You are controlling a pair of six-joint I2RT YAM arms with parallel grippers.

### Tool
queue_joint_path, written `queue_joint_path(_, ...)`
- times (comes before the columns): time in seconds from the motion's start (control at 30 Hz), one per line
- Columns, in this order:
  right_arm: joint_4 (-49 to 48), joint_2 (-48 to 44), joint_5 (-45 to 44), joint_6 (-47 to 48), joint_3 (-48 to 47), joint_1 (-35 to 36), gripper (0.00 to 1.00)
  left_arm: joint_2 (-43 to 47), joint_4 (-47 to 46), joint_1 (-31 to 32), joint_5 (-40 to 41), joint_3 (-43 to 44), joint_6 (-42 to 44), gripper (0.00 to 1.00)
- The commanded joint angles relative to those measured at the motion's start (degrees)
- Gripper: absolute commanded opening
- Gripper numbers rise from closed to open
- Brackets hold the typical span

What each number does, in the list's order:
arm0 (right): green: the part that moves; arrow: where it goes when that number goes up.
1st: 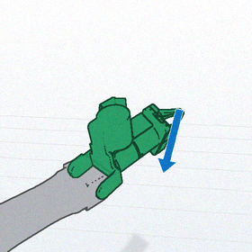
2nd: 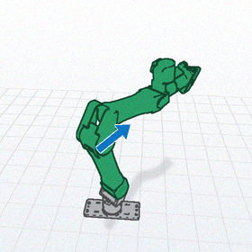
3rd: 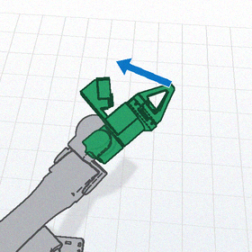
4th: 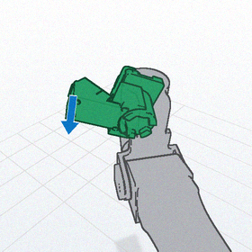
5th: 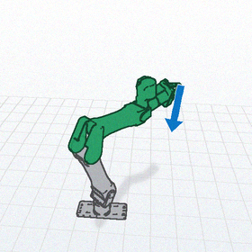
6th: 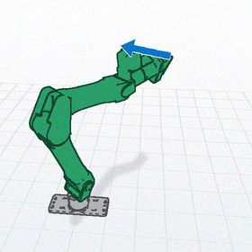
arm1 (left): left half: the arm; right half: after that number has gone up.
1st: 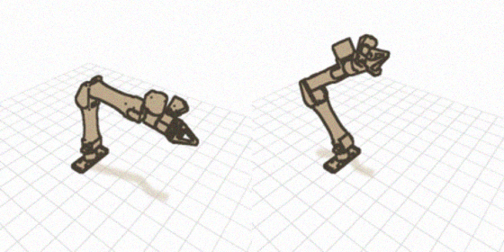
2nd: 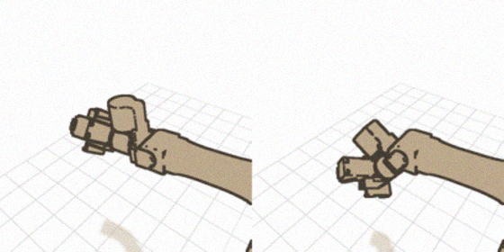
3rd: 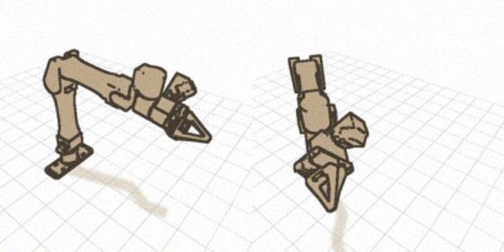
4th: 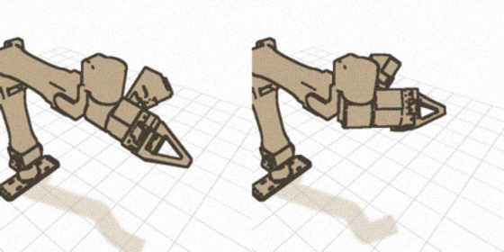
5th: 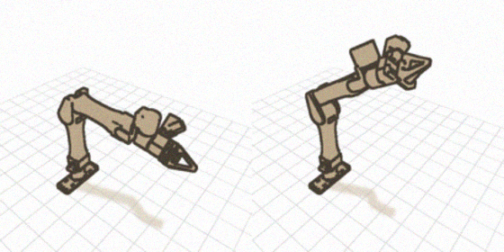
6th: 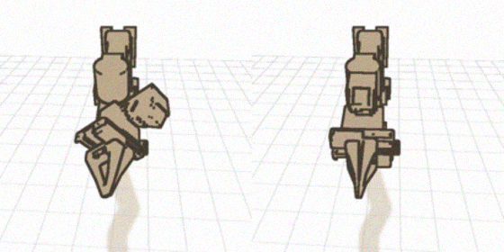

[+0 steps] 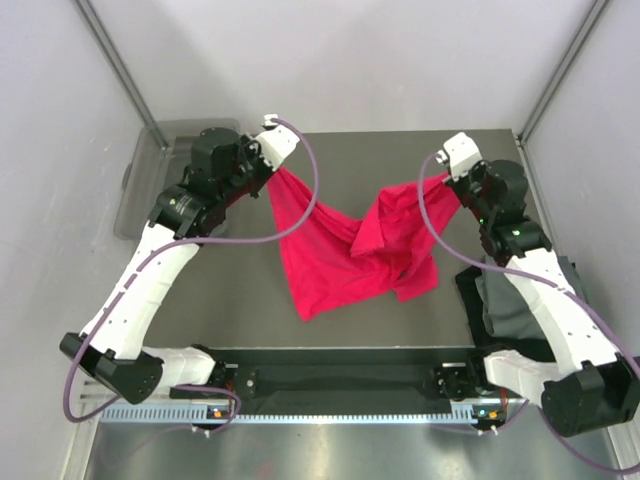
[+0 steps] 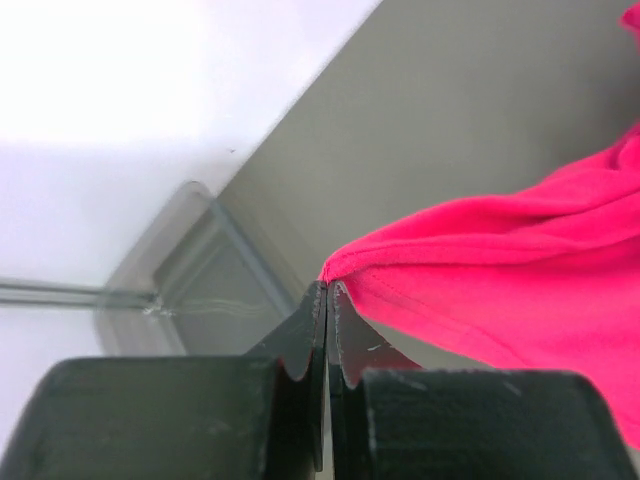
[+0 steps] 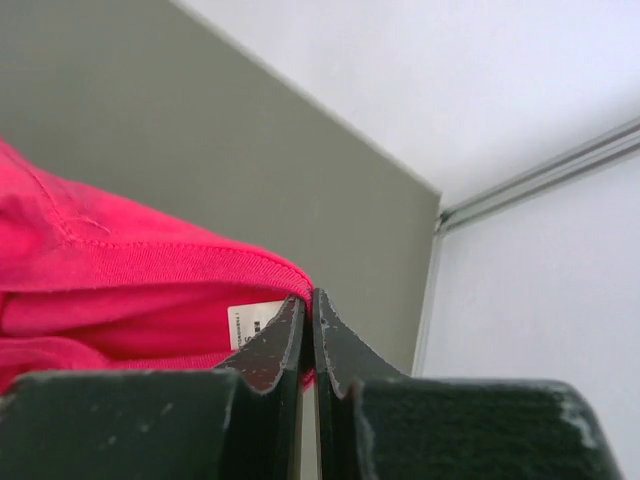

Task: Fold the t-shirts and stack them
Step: Flatten the tshirt out

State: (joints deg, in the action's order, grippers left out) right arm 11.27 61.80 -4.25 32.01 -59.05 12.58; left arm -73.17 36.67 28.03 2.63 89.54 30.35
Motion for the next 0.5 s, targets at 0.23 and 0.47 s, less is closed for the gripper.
queue_joint_path(0.23, 1.12, 13.79, -6.56, 2.09, 10.71, -3.08, 0.43, -1.89, 0.43, -0.17, -4.84, -15.35, -2.05, 0.0)
queue_joint_path(0.47, 15.24, -4.06, 30.74, 25.26, 10.9, 0.06, 0.54, -3.21, -3.35, -0.52, -3.42, -19.31, -4.42, 0.0)
